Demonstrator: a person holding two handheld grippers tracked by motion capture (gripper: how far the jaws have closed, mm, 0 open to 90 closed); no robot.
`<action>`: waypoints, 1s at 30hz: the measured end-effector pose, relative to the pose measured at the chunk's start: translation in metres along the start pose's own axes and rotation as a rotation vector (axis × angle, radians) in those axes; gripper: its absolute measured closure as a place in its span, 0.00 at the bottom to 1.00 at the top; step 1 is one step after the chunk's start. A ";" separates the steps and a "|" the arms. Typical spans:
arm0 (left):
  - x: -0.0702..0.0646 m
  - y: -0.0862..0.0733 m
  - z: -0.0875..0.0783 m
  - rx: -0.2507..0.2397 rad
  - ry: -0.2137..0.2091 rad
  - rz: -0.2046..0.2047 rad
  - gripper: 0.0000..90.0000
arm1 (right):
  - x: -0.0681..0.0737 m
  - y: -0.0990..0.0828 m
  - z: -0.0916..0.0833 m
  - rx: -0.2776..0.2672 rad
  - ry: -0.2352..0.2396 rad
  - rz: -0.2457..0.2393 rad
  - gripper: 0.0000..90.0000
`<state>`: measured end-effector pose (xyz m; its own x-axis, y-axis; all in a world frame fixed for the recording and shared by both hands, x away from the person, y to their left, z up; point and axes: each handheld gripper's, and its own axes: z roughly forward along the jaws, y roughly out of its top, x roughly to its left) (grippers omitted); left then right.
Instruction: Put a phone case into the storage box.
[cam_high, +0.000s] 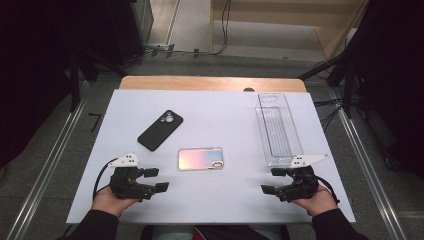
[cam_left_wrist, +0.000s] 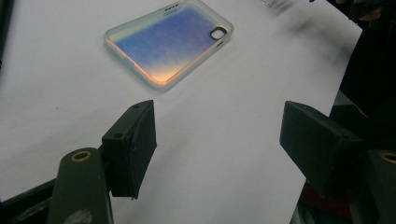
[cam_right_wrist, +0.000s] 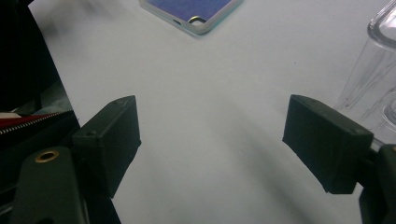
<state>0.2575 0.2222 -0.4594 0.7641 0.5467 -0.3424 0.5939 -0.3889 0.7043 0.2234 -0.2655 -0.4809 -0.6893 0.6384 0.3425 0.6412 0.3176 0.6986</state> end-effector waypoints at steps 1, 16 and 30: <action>0.000 0.002 0.001 -0.003 0.000 0.002 0.31 | -0.001 0.000 0.000 0.001 0.001 0.002 0.19; -0.001 0.019 0.009 -0.011 0.042 -0.009 0.31 | 0.004 -0.002 -0.005 -0.010 -0.019 0.001 0.19; 0.006 0.043 0.018 -0.010 0.069 -0.010 0.27 | 0.005 -0.002 -0.005 -0.005 -0.024 -0.006 0.19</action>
<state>0.2921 0.1954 -0.4418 0.7387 0.6006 -0.3060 0.5987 -0.3759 0.7073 0.2166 -0.2665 -0.4776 -0.6851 0.6530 0.3228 0.6352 0.3185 0.7037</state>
